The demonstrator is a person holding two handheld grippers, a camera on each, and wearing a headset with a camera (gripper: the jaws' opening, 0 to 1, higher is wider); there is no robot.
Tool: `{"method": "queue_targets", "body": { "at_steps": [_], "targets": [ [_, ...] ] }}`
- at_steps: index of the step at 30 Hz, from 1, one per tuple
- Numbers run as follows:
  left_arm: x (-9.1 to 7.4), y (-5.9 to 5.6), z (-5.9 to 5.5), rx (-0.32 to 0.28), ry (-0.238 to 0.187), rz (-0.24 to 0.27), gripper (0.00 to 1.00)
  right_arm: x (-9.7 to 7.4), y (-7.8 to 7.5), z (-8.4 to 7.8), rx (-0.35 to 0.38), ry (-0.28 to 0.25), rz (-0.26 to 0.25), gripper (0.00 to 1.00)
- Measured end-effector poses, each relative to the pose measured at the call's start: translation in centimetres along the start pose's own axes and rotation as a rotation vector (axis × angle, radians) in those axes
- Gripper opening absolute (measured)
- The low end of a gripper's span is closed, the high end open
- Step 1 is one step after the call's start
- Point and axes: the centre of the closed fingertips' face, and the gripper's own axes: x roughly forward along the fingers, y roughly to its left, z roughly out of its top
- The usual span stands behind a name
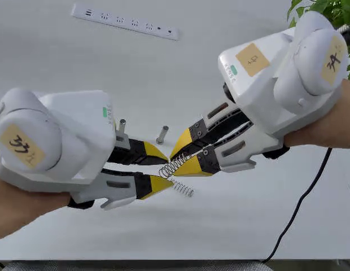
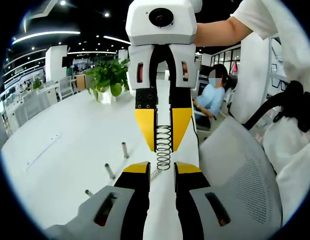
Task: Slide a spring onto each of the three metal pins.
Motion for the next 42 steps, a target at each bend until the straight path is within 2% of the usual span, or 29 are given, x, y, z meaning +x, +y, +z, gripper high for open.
{"method": "queue_targets", "body": {
  "at_steps": [7,11,15,20,24,27,29,37,38,42],
  "targets": [
    [-1.9,1.1,-1.4,-0.02,-0.007,0.063,0.22,-0.6,-1.0,0.8,0.013,-0.006,-0.026,0.06],
    [-3.0,1.7,-2.4,-0.029,-0.003,0.091,0.3,-0.9,-1.9,1.4,0.015,-0.006,-0.051,0.06],
    [-4.1,2.3,-3.0,-0.026,-0.005,0.117,0.34,-1.0,-3.1,1.8,0.017,-0.008,-0.074,0.06],
    [-5.4,3.6,-4.5,-0.033,0.001,0.165,0.42,-0.9,-4.6,2.5,0.033,0.0,-0.108,0.06],
    [-6.3,4.0,-5.0,-0.038,-0.018,0.187,0.5,-0.7,-6.1,2.7,0.043,0.006,-0.13,0.06],
    [-6.6,4.2,-5.4,-0.037,-0.027,0.195,0.61,-0.4,-6.8,2.6,0.049,0.02,-0.144,0.06],
    [-6.8,4.5,-5.8,-0.047,-0.025,0.199,0.63,-0.1,-7.7,2.6,0.046,0.04,-0.15,0.06],
    [-7.4,4.8,-6.6,-0.063,-0.065,0.201,0.82,1.7,-9.6,2.9,0.044,0.084,-0.15,0.06],
    [-7.5,4.8,-6.8,-0.068,-0.067,0.199,0.84,2.0,-10.5,2.4,0.046,0.098,-0.15,0.06],
    [-7.6,4.8,-7.1,-0.073,-0.094,0.192,0.94,2.9,-11.6,1.9,0.043,0.135,-0.145,0.06]
  ]
}}
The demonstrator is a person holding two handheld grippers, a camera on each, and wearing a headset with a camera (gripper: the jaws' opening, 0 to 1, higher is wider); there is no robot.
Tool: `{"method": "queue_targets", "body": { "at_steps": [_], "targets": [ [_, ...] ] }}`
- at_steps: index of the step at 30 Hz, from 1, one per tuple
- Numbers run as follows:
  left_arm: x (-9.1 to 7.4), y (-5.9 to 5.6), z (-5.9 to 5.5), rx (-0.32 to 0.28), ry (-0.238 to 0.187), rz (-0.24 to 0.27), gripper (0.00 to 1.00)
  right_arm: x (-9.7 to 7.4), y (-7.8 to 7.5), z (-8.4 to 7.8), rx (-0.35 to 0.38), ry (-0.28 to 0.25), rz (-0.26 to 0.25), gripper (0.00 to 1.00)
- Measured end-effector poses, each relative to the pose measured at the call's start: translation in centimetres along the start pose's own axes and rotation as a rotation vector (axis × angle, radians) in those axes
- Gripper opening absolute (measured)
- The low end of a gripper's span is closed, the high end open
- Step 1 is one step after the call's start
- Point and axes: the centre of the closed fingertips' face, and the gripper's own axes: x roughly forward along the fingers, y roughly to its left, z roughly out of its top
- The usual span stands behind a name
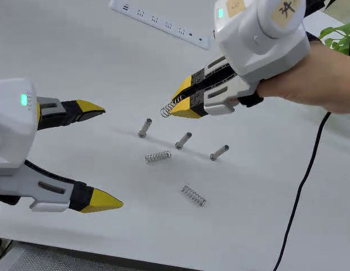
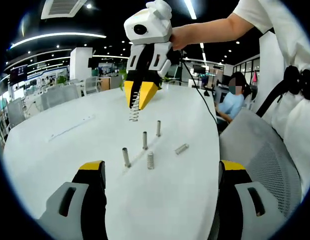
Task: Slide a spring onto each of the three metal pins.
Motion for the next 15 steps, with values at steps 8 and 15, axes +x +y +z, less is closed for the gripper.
{"method": "queue_targets", "body": {
  "at_steps": [8,15],
  "targets": [
    [-0.1,0.4,-0.5,-0.024,-0.028,-0.006,0.99,2.5,-1.4,-0.8,-0.007,0.064,0.016,0.06],
    [-0.1,0.9,-0.8,-0.043,-0.042,0.008,0.99,3.9,-2.0,-1.3,0.003,0.086,0.023,0.06]
  ]
}}
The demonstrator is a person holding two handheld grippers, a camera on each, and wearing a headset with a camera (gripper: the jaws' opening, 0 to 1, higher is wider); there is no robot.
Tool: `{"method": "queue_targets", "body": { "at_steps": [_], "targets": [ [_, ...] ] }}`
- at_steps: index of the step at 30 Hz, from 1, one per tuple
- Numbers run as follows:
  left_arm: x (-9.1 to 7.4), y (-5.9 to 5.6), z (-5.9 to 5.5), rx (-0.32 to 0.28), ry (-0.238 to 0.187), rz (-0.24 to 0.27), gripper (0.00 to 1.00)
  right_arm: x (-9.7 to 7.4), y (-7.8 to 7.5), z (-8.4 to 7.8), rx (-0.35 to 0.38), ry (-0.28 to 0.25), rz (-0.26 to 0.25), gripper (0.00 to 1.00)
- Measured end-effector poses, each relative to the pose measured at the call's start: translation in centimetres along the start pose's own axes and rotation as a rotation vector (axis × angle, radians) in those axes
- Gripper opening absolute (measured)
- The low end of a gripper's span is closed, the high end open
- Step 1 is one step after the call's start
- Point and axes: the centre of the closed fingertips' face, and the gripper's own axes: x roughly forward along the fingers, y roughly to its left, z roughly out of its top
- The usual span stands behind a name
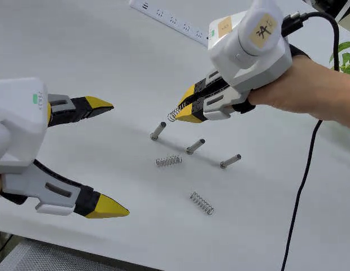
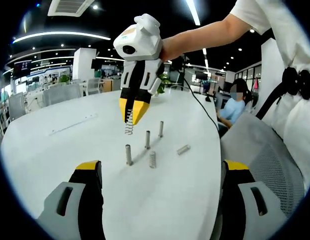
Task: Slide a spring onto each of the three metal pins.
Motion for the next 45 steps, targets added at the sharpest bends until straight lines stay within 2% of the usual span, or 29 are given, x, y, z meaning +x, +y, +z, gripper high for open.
{"method": "queue_targets", "body": {
  "at_steps": [8,18,45],
  "targets": [
    [0.1,0.1,-0.2,-0.018,-0.014,0.004,0.99,1.5,-0.3,-0.5,-0.005,0.022,0.012,0.06],
    [0.3,0.0,-0.1,-0.025,-0.026,-0.004,0.99,1.7,-0.2,-0.8,-0.003,0.039,0.02,0.06],
    [0.2,-0.3,-0.1,-0.051,-0.049,-0.012,0.99,2.5,0.0,-0.4,-0.019,0.052,0.038,0.06]
  ]
}}
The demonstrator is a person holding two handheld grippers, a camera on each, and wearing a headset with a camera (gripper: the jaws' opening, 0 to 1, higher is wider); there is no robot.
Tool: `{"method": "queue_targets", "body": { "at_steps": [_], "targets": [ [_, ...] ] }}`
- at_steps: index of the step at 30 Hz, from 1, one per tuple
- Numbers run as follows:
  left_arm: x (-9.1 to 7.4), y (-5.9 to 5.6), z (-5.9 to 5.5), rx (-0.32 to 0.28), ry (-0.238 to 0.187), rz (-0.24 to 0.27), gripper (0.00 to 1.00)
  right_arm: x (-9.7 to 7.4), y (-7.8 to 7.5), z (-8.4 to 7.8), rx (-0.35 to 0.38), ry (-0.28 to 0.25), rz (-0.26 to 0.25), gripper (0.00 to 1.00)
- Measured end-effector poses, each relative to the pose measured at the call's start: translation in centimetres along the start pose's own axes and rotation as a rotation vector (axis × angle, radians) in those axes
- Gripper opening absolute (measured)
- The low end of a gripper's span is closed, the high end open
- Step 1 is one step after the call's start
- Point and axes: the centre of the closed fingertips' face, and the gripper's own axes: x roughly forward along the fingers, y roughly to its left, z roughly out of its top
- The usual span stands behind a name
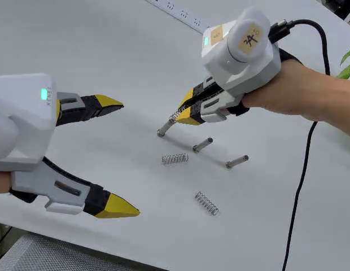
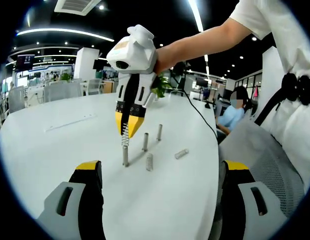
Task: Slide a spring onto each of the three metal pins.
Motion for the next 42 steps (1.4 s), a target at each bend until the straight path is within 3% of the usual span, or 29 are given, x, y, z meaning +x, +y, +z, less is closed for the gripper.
{"method": "queue_targets", "body": {
  "at_steps": [42],
  "targets": [
    [0.17,0.0,-0.53,-0.016,-0.004,-0.001,0.98,0.7,-0.43,-0.48,-0.023,0.031,0.009,0.06]
  ]
}}
